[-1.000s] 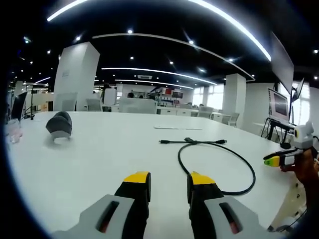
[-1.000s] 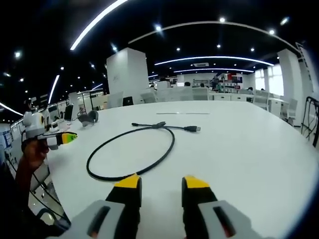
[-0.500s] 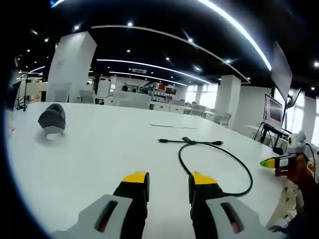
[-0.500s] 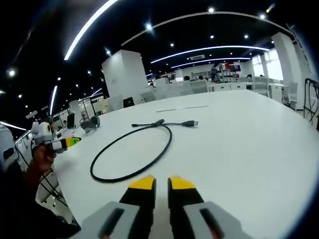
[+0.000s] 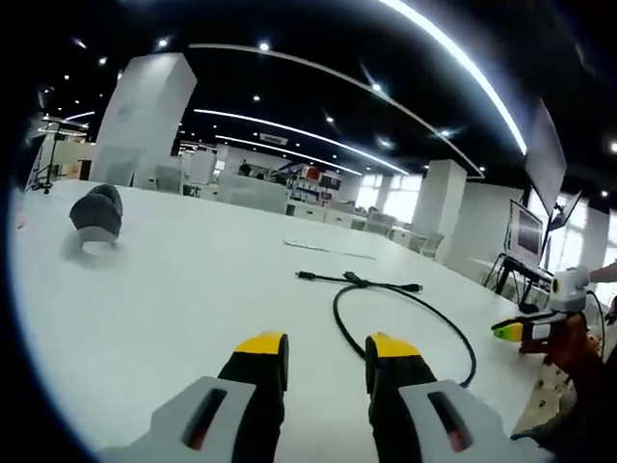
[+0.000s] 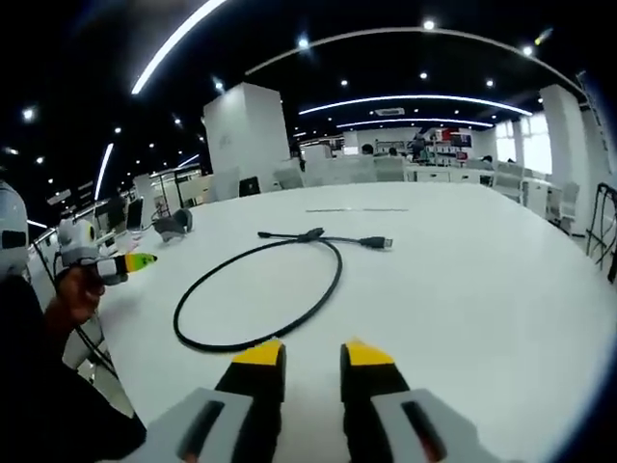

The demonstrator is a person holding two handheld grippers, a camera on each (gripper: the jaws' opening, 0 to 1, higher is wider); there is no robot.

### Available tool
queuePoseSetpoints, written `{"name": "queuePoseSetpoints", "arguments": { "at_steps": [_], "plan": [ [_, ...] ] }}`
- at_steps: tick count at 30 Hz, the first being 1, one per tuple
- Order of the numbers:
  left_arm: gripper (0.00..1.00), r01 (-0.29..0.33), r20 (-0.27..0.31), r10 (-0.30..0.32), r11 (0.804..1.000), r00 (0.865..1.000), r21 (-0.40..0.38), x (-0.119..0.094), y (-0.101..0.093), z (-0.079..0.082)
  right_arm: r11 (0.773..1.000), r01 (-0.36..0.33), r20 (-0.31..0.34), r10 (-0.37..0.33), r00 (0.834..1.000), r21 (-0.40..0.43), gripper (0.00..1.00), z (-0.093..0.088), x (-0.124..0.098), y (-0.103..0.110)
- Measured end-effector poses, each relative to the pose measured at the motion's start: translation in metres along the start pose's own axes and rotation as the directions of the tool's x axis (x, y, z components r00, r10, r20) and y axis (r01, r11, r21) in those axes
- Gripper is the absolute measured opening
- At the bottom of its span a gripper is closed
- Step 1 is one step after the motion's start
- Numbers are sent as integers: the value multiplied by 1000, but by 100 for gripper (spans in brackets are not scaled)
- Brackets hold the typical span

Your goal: Find the charging cable on the desk, coil it up and secure with Velcro.

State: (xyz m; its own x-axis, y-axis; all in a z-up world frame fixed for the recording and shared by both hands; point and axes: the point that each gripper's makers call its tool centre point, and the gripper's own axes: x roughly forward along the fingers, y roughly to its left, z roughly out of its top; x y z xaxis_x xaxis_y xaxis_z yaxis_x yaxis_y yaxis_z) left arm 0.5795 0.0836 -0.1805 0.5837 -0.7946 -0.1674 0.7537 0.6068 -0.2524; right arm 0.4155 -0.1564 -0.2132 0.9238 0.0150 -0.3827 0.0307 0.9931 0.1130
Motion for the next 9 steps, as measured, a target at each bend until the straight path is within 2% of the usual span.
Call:
{"name": "queuePoseSetpoints", "arguments": {
  "at_steps": [4,6,7,9],
  "plan": [
    [33,13,3,-13,999,1000,31,3,-5,5,999,23,16,-23,1000,-37,13,4,2,-2],
    [33,14,5,-14,999,1000,50,5,-5,9,999,28,21,-27,999,-36,3,5,1,-4],
    [33,13,7,-13,998,1000,56,5,-5,10,999,34,25,-33,999,-36,3,6,0,-5],
    [33,14,12,-15,997,1000,70,8,-5,12,996,65,76,-61,995,-53,3,15,-2,-12]
  ]
}}
